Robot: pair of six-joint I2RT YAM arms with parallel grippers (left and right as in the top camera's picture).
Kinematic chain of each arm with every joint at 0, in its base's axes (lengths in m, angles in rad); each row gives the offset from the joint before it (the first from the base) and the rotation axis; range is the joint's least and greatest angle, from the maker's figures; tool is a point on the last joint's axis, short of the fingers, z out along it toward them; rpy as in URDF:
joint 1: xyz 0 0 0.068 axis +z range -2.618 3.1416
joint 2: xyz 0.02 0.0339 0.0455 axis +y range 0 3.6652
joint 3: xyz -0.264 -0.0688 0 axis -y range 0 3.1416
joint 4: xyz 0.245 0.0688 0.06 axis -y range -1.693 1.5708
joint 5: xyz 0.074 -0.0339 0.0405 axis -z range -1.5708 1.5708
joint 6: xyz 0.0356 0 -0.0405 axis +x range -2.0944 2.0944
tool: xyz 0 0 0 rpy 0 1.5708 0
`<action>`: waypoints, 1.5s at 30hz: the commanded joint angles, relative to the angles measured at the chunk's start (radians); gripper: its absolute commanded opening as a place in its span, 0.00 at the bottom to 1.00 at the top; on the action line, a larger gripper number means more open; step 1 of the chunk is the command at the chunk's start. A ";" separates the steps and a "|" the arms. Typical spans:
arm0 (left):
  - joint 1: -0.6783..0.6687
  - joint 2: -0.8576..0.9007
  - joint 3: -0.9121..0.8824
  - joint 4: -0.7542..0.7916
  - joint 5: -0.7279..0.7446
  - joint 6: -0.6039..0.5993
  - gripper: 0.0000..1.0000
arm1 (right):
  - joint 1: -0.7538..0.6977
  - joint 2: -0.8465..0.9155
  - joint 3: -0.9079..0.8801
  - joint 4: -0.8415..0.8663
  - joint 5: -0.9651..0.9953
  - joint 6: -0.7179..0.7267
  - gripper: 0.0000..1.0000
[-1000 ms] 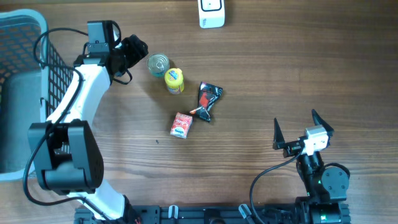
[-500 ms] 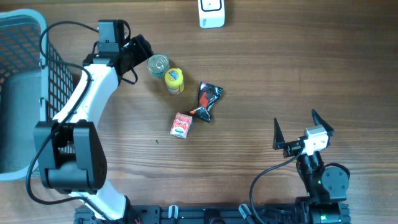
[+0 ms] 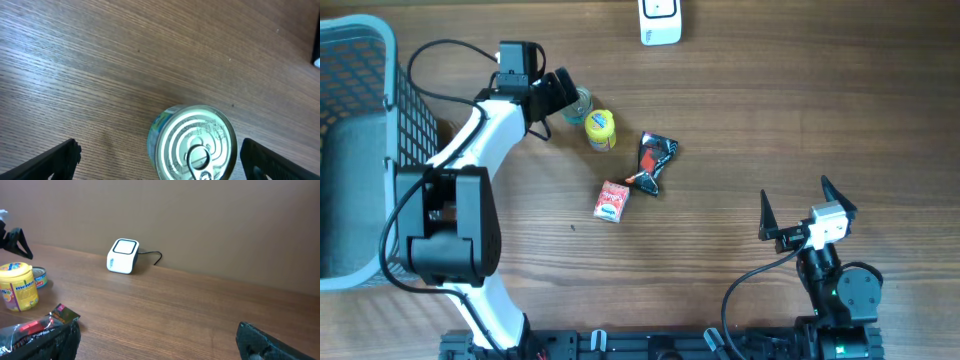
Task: Scan the item barcode
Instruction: 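Release the tin can and retract the left arm toward rest, then swing the right gripper forward over the items on the table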
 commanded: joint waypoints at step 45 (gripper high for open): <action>-0.163 -1.131 -0.007 -0.157 -0.517 0.394 1.00 | 0.001 -0.003 -0.001 0.010 -0.070 0.067 1.00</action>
